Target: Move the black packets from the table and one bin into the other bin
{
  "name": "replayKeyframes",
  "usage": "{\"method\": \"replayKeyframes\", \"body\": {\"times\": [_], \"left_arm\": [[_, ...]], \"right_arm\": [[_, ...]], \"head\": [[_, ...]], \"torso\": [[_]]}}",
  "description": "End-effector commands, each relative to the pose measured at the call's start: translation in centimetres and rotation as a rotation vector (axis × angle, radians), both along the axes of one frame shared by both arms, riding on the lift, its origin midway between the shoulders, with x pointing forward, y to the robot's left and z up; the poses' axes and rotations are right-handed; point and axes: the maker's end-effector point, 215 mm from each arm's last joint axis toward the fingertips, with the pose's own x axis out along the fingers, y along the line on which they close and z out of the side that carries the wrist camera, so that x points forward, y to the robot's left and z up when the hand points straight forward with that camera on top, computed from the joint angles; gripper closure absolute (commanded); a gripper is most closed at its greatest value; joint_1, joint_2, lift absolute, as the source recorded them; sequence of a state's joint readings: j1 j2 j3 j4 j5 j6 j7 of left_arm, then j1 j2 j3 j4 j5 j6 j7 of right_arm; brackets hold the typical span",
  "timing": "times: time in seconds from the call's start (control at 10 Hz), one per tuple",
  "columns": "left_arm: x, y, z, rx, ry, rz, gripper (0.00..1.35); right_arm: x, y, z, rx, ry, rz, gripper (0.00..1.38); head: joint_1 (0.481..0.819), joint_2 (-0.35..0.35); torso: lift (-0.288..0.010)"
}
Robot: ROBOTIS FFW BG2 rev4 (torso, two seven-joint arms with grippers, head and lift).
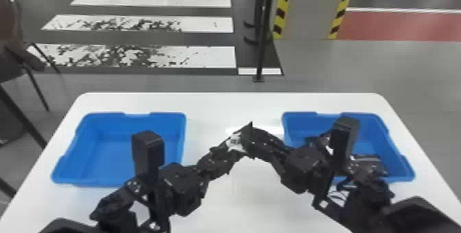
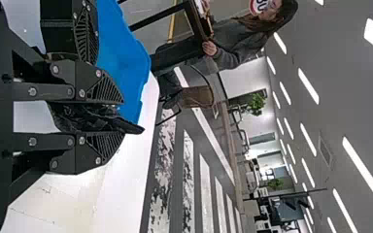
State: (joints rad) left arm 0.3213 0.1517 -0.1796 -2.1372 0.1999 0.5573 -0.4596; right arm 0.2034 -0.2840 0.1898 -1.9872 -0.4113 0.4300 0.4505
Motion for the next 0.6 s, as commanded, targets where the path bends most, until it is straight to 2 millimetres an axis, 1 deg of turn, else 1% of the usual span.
{"method": "replayKeyframes", "body": {"times": [0.0,0.1,0.2,0.4,0.5], "left_arm": [[-0.1,-0.2,0.5,-0.011,-0.009,-0.004,1.22],[-0.1,-0.5,1.1,-0.025,-0.018,-0.009,1.22],[-0.3,-0.8,1.9,-0.040,-0.030,-0.015,1.22],[-0.4,-1.1,2.8,-0.065,-0.046,-0.018,1.22],[-0.4,-0.7,2.7,-0.074,-0.043,-0.009,1.21]], "right_arm": [[0.0,0.0,-0.4,0.020,0.021,0.001,1.18],[-0.1,-0.1,-0.9,0.042,0.037,-0.002,1.19],[-0.1,0.0,-0.8,0.047,0.036,-0.002,1.22],[0.3,0.0,0.6,0.067,0.002,-0.005,1.22],[0.4,0.0,1.4,0.093,-0.011,-0.008,1.22]], "head": [[0.695,-0.024],[0.695,-0.025],[0.695,-0.027],[0.695,-0.035],[0.695,-0.037]], "torso": [[-0.110],[-0.110],[-0.110],[-0.110],[-0.110]]}}
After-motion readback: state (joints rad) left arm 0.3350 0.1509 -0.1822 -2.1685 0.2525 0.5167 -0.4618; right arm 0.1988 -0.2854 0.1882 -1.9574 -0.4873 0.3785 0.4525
